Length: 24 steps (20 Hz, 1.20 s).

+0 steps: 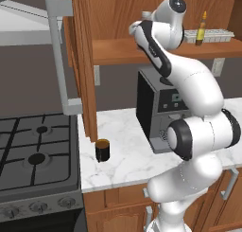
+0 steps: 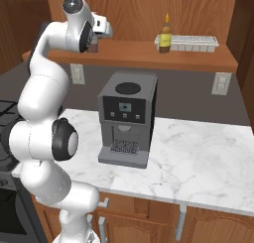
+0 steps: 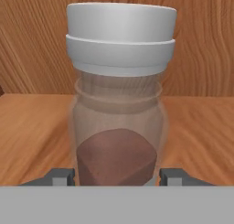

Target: Pick the cinnamon and honey bottle from the cabinet and place them next to the mug.

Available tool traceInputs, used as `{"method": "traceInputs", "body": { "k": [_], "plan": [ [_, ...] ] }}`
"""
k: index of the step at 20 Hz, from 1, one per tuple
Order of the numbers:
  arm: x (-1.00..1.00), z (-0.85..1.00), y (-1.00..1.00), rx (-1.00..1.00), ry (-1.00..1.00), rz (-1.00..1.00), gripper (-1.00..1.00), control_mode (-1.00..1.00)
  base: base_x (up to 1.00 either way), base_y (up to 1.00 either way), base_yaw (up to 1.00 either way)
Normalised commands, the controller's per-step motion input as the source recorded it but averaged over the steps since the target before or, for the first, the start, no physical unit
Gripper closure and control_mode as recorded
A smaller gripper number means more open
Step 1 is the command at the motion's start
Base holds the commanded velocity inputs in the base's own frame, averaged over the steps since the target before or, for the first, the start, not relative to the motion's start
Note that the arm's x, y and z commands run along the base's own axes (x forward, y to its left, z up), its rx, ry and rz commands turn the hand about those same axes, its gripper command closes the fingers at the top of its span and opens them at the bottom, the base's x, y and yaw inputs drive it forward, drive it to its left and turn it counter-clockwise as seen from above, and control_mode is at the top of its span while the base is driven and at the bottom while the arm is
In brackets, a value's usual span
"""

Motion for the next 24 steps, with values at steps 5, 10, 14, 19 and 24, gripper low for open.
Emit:
{"method": "traceInputs", "body": {
  "k": [5,10,14,19,24],
  "plan": [
    [-0.61,0.0,0.0,0.0,0.0,0.03,1.0,-1.0,0.0,0.0,0.0],
    [-0.99,0.0,0.0,0.0,-0.03,0.09,1.0,-1.0,0.0,0.0,0.0],
    [-1.0,-0.15,-0.01,0.0,-0.06,0.19,1.0,-1.0,0.0,0.0,0.0],
    [-0.9,-0.19,-0.01,0.0,-0.03,0.33,1.0,-1.0,0.0,0.0,0.0],
    [-0.54,-0.19,0.0,0.0,0.0,0.45,1.0,-1.0,0.0,0.0,0.0]
  ]
}}
